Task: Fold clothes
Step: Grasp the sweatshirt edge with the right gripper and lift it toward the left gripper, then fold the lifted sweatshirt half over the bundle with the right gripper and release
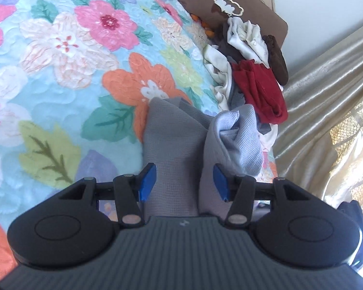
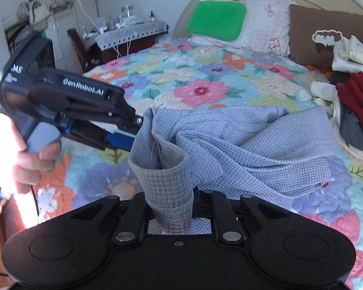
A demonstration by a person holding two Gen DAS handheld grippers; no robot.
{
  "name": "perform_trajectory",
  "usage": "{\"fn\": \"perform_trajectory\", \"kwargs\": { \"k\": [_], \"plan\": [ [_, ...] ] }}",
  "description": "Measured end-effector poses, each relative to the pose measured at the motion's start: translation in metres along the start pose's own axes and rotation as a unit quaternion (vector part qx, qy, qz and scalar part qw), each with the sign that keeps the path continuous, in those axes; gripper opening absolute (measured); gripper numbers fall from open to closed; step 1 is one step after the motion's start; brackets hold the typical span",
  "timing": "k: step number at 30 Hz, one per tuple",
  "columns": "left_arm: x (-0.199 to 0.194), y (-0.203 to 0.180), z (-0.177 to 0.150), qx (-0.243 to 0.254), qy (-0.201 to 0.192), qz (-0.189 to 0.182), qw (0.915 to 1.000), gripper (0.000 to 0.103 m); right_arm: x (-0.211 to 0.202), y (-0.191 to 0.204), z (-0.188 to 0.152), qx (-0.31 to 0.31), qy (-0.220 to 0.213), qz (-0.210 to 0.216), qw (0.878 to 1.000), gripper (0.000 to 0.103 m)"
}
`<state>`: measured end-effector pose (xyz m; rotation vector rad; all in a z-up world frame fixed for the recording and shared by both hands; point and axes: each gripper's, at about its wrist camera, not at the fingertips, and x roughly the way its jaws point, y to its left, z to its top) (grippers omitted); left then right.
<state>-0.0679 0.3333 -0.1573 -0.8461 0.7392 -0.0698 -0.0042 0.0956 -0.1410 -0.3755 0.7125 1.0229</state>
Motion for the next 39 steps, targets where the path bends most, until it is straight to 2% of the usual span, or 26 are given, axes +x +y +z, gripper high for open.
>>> {"fn": "perform_trajectory", "kwargs": {
  "k": [2, 3, 5, 9, 11, 14, 15, 17, 21, 25, 29, 32, 33, 36, 39],
  "plan": [
    [-0.003, 0.001, -0.006, 0.008, -0.004, 0.019, 0.9998, 0.053, 0.012, 0.010, -0.004, -0.043, 0.034, -0.011, 0.998, 0.017],
    [-0.003, 0.000, -0.008, 0.015, -0.001, 0.017, 0.9997, 0.053, 0.019, 0.015, -0.007, -0.064, 0.051, -0.017, 0.997, 0.017],
    [-0.004, -0.003, -0.012, 0.029, 0.005, 0.012, 0.9995, 0.053, 0.020, 0.017, -0.008, -0.057, 0.053, -0.021, 0.997, 0.018],
    [-0.009, -0.012, -0.015, 0.055, 0.003, -0.021, 0.9983, 0.055, 0.014, 0.013, -0.006, -0.035, 0.057, -0.018, 0.998, 0.018],
    [-0.009, -0.019, -0.016, 0.066, 0.004, -0.027, 0.9974, 0.060, 0.012, 0.015, -0.007, -0.037, 0.057, -0.022, 0.997, 0.018],
    [0.006, -0.033, -0.022, 0.102, 0.030, 0.005, 0.9943, 0.066, 0.005, 0.026, -0.008, -0.038, 0.039, -0.020, 0.998, 0.024],
    [0.011, -0.035, -0.024, 0.114, 0.037, 0.025, 0.9924, 0.066, 0.001, 0.028, -0.010, -0.034, 0.031, -0.010, 0.999, 0.036],
    [0.021, -0.033, -0.031, 0.123, 0.052, 0.074, 0.9883, 0.064, -0.007, 0.031, -0.014, -0.027, 0.023, 0.014, 0.999, 0.044],
    [0.020, -0.019, -0.039, 0.113, 0.061, 0.091, 0.9875, 0.065, -0.025, 0.027, -0.022, -0.003, 0.023, 0.057, 0.998, 0.044],
    [0.011, -0.018, -0.037, 0.113, 0.058, 0.095, 0.9874, 0.065, -0.054, 0.001, -0.028, 0.095, -0.003, 0.101, 0.990, 0.044],
    [0.010, -0.017, -0.035, 0.102, 0.059, 0.093, 0.9888, 0.064, -0.074, -0.031, -0.033, 0.193, -0.048, 0.105, 0.974, 0.047],
    [0.008, -0.020, -0.037, 0.107, 0.056, 0.086, 0.9890, 0.063, -0.061, -0.038, -0.035, 0.199, -0.026, 0.076, 0.977, 0.048],
    [0.007, -0.022, -0.038, 0.110, 0.053, 0.070, 0.9901, 0.063, -0.053, -0.038, -0.037, 0.195, -0.014, 0.077, 0.978, 0.049],
    [0.001, -0.028, -0.039, 0.112, 0.044, 0.023, 0.9925, 0.064, -0.032, -0.027, -0.043, 0.175, 0.023, 0.126, 0.976, 0.050],
    [-0.005, -0.034, -0.038, 0.120, 0.034, -0.001, 0.9922, 0.066, -0.023, -0.019, -0.049, 0.192, 0.018, 0.157, 0.969, 0.052]
  ]
}}
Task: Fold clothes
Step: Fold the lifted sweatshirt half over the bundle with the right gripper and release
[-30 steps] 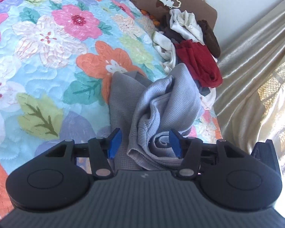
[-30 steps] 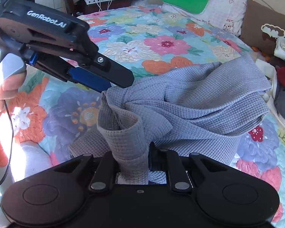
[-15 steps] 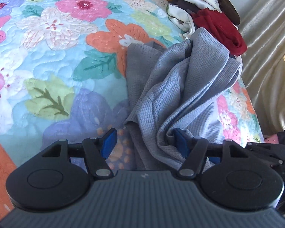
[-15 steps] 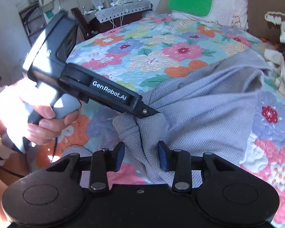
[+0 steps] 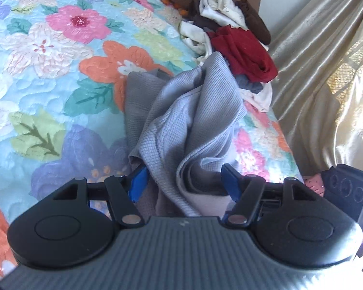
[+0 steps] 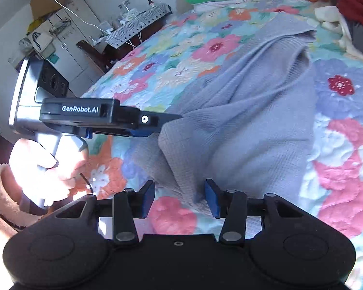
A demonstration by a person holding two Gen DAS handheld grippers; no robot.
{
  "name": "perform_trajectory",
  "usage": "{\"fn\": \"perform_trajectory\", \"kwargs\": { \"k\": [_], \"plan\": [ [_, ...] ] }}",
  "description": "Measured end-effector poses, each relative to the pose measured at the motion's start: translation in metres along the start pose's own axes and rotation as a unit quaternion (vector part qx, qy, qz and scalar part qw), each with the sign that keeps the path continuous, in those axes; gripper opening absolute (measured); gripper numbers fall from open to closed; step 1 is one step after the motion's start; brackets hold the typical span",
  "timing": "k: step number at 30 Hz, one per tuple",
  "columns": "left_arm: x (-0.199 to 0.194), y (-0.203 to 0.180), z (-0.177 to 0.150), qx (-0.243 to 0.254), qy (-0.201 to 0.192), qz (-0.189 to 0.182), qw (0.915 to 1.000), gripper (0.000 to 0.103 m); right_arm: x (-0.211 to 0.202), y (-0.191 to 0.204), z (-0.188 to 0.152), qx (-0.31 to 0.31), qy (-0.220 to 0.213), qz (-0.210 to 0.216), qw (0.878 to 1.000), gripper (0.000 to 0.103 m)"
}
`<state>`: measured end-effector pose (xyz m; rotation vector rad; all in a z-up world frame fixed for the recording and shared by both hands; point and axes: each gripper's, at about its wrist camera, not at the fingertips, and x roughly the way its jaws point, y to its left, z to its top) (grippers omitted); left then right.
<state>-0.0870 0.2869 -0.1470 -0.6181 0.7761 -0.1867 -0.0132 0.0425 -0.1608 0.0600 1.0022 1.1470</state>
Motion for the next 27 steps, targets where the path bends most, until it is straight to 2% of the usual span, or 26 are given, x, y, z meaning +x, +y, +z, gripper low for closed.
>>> {"fn": "perform_trajectory", "kwargs": {
  "k": [3, 5, 10, 13, 17, 20, 22, 23, 27],
  "plan": [
    [0.001, -0.003, 0.001, 0.004, 0.006, -0.004, 1.0000, 0.067, 0.004, 0.000, 0.004, 0.015, -0.001, 0.018, 1.000, 0.052],
    [0.006, -0.004, 0.000, 0.013, 0.022, 0.009, 0.9996, 0.067, 0.007, 0.004, 0.007, 0.002, 0.005, 0.021, 1.000, 0.052],
    [0.023, 0.000, -0.010, 0.033, 0.085, 0.110, 0.9897, 0.068, 0.014, 0.008, 0.008, -0.002, 0.028, 0.021, 0.999, 0.053],
    [0.017, 0.000, -0.013, 0.051, 0.081, 0.109, 0.9894, 0.068, 0.012, 0.008, 0.007, -0.003, 0.040, 0.016, 0.999, 0.053],
    [0.010, 0.005, -0.013, 0.047, 0.070, 0.115, 0.9897, 0.067, -0.010, -0.003, 0.016, 0.028, -0.013, 0.006, 1.000, 0.053],
    [0.007, 0.007, -0.012, 0.042, 0.058, 0.113, 0.9910, 0.059, -0.023, -0.020, 0.029, 0.064, -0.051, -0.008, 0.997, 0.054],
    [0.007, 0.006, -0.012, 0.046, 0.053, 0.108, 0.9917, 0.048, -0.018, -0.034, 0.037, 0.095, -0.061, -0.010, 0.994, 0.058],
    [0.008, 0.005, -0.013, 0.048, 0.052, 0.105, 0.9919, 0.047, -0.015, -0.041, 0.040, 0.111, -0.065, -0.011, 0.992, 0.062],
    [0.011, 0.005, -0.015, 0.047, 0.052, 0.103, 0.9923, 0.046, -0.001, -0.066, 0.055, 0.175, -0.084, -0.009, 0.981, 0.063]
  ]
}}
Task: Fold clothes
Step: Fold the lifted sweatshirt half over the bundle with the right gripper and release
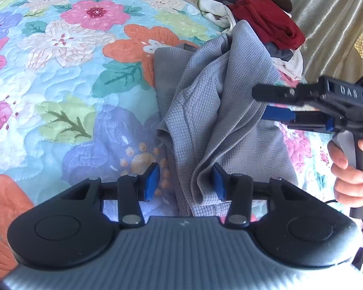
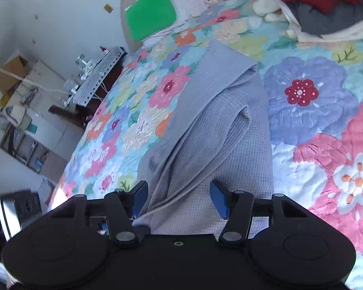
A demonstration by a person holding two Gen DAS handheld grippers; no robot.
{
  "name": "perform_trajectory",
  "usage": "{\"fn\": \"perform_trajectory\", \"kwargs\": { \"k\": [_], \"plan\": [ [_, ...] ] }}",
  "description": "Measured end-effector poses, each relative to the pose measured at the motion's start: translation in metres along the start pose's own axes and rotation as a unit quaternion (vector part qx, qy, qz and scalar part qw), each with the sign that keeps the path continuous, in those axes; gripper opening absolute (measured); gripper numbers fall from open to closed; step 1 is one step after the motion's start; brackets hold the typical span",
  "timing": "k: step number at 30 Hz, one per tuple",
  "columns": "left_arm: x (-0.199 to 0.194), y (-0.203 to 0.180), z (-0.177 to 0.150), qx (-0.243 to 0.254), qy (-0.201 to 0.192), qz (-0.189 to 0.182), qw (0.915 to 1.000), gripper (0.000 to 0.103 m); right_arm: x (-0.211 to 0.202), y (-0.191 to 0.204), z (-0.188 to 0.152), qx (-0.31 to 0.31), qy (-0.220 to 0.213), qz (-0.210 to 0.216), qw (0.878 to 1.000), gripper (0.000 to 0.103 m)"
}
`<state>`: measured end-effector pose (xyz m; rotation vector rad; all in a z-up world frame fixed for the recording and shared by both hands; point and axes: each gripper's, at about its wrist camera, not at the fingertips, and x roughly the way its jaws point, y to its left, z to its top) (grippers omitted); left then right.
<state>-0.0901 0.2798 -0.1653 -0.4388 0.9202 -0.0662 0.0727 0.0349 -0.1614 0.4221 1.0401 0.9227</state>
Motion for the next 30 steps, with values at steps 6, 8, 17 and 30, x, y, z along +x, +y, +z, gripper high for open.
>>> {"fn": "perform_trajectory", "kwargs": {
  "k": [6, 8, 17, 30],
  "plan": [
    [0.001, 0.005, -0.001, -0.016, 0.008, -0.011, 0.9998, 0.047, 0.028, 0.031, 0.020, -0.049, -0.032, 0.019, 0.998, 0.063],
    [0.000, 0.006, 0.000, -0.018, 0.009, -0.011, 0.9997, 0.047, 0.039, 0.050, 0.024, -0.092, -0.028, 0.014, 0.995, 0.063],
    [0.001, 0.013, 0.003, -0.033, 0.011, -0.014, 0.9993, 0.051, 0.071, 0.095, 0.038, -0.221, 0.046, -0.053, 0.973, 0.065],
    [-0.024, 0.020, 0.008, -0.059, -0.034, -0.043, 0.9968, 0.052, -0.019, 0.049, 0.055, -0.090, -0.048, -0.011, 0.995, 0.065]
  ]
}}
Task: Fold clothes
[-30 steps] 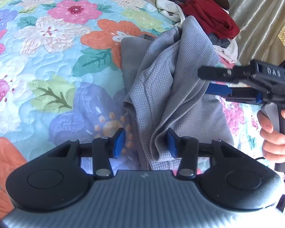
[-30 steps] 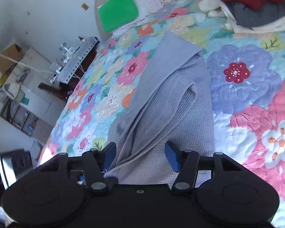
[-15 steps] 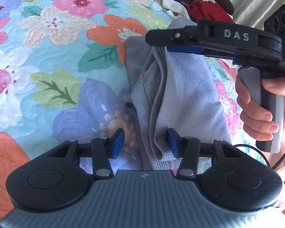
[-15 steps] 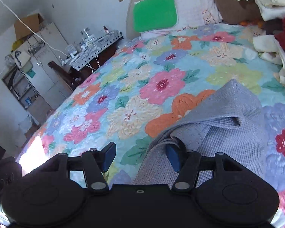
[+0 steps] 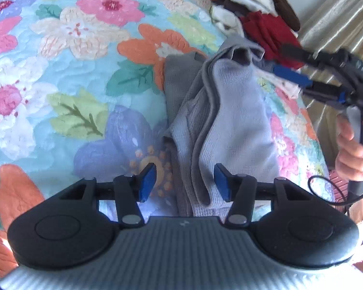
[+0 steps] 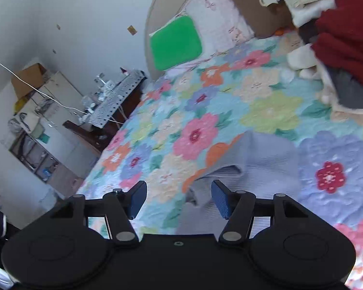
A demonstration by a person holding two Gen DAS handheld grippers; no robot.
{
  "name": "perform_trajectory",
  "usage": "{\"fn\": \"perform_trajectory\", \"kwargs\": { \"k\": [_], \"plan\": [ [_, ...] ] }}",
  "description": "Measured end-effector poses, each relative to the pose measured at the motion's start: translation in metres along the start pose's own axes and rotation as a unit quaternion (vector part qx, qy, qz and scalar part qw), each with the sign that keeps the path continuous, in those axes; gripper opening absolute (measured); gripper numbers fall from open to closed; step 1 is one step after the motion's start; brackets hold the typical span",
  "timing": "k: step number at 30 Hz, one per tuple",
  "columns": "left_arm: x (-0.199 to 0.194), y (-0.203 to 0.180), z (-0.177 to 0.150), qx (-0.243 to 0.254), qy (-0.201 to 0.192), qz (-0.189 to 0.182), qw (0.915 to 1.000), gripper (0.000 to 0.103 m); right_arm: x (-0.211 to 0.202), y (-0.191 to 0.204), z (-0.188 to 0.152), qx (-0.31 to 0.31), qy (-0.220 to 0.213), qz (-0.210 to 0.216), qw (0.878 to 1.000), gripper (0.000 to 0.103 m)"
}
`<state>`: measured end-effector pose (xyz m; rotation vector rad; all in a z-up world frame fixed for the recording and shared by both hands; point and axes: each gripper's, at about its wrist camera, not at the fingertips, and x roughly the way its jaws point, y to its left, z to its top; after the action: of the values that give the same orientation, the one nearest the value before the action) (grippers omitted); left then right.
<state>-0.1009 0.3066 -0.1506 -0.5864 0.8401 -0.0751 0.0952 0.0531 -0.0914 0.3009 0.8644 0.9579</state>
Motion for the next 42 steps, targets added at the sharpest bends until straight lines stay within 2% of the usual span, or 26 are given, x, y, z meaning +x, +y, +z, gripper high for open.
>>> {"fn": "perform_trajectory", "kwargs": {
  "k": [2, 5, 8, 11, 13, 15, 21, 24, 26, 29, 31, 34, 38, 40, 42],
  "plan": [
    [-0.013, 0.004, 0.003, -0.001, -0.061, -0.030, 0.9977, 0.052, -0.004, -0.002, -0.003, -0.029, 0.007, -0.041, 0.999, 0.065],
    [-0.018, 0.005, 0.013, -0.018, -0.084, -0.047, 0.9952, 0.052, -0.002, -0.003, -0.007, -0.083, 0.016, -0.106, 0.991, 0.064],
    [-0.009, -0.008, 0.020, 0.011, -0.075, -0.049, 0.9959, 0.052, 0.014, -0.005, -0.007, -0.127, 0.032, -0.145, 0.981, 0.061],
    [0.014, -0.019, 0.027, 0.037, -0.049, -0.038, 0.9974, 0.052, 0.038, -0.004, -0.002, -0.157, 0.050, -0.136, 0.977, 0.061],
    [0.025, -0.019, 0.031, 0.042, -0.062, -0.027, 0.9968, 0.054, 0.058, 0.002, 0.002, -0.174, 0.062, -0.126, 0.975, 0.061],
    [0.036, -0.015, 0.037, 0.036, -0.080, -0.008, 0.9961, 0.055, 0.076, 0.008, 0.006, -0.186, 0.066, -0.135, 0.971, 0.061],
    [0.059, -0.002, 0.041, 0.007, -0.026, 0.043, 0.9987, 0.059, 0.105, 0.016, 0.013, -0.202, 0.083, -0.155, 0.963, 0.061],
    [0.059, 0.010, 0.036, -0.032, -0.021, 0.035, 0.9987, 0.059, 0.095, 0.014, 0.013, -0.187, 0.080, -0.152, 0.967, 0.060],
    [0.058, 0.012, 0.034, -0.036, -0.019, 0.036, 0.9985, 0.059, 0.073, 0.016, 0.007, -0.178, 0.062, -0.148, 0.971, 0.060],
    [0.057, 0.012, 0.034, -0.035, -0.016, 0.041, 0.9984, 0.059, 0.034, 0.016, -0.007, -0.152, 0.034, -0.104, 0.982, 0.060],
    [0.057, 0.011, 0.033, -0.034, -0.015, 0.045, 0.9983, 0.059, 0.013, 0.010, -0.017, -0.134, 0.033, -0.089, 0.986, 0.061],
    [0.057, 0.008, 0.033, -0.028, -0.014, 0.053, 0.9981, 0.059, 0.005, -0.002, -0.036, -0.106, 0.070, -0.098, 0.987, 0.062],
    [0.055, 0.005, 0.034, -0.019, -0.005, 0.065, 0.9977, 0.059, 0.011, -0.005, -0.074, -0.122, 0.136, -0.148, 0.972, 0.064],
    [0.054, 0.004, 0.038, -0.011, 0.003, 0.072, 0.9974, 0.059, 0.011, -0.002, -0.086, -0.133, 0.141, -0.160, 0.968, 0.065],
    [0.051, 0.002, 0.042, 0.000, 0.008, 0.081, 0.9967, 0.060, 0.007, -0.002, -0.092, -0.123, 0.152, -0.152, 0.969, 0.067]
  ]
}}
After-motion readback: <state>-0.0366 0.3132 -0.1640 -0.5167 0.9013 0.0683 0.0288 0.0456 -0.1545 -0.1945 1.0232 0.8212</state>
